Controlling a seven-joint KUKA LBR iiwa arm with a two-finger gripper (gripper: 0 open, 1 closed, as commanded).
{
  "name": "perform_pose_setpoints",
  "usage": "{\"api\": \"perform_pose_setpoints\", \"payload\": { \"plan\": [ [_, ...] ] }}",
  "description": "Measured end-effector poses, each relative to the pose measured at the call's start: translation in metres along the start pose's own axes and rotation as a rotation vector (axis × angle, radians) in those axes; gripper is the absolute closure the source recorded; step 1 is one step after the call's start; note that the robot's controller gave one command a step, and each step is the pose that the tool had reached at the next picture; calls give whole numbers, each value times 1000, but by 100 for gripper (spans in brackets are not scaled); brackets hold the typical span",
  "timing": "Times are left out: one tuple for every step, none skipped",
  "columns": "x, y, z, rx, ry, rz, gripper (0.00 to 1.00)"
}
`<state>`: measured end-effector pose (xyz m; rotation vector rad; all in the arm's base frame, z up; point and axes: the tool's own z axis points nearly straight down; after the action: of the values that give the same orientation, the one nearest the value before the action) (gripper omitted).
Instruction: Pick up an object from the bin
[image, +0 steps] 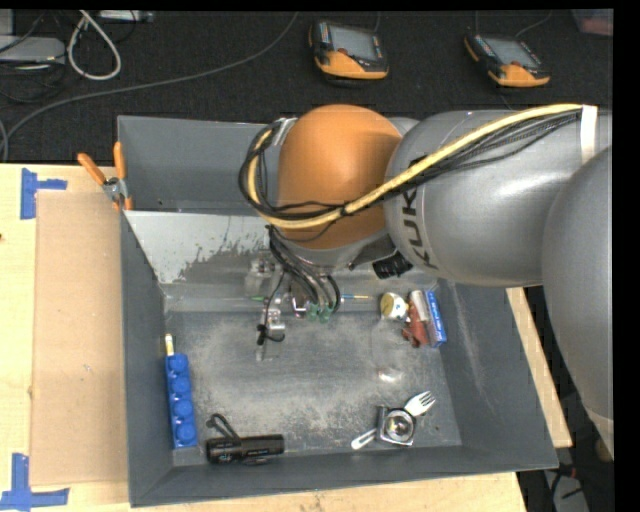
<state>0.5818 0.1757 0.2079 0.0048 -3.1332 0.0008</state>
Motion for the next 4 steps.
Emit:
{"api": "perform_pose_setpoints", "payload": {
  "plan": [
    [-2,-1,-4,-1,-8,4,0],
    [40,-1,68,-1,-8,-89,0],
    [94,19,48,-5,-14,-60,0],
    [111,1,88,2,0,-274,0]
  ]
}}
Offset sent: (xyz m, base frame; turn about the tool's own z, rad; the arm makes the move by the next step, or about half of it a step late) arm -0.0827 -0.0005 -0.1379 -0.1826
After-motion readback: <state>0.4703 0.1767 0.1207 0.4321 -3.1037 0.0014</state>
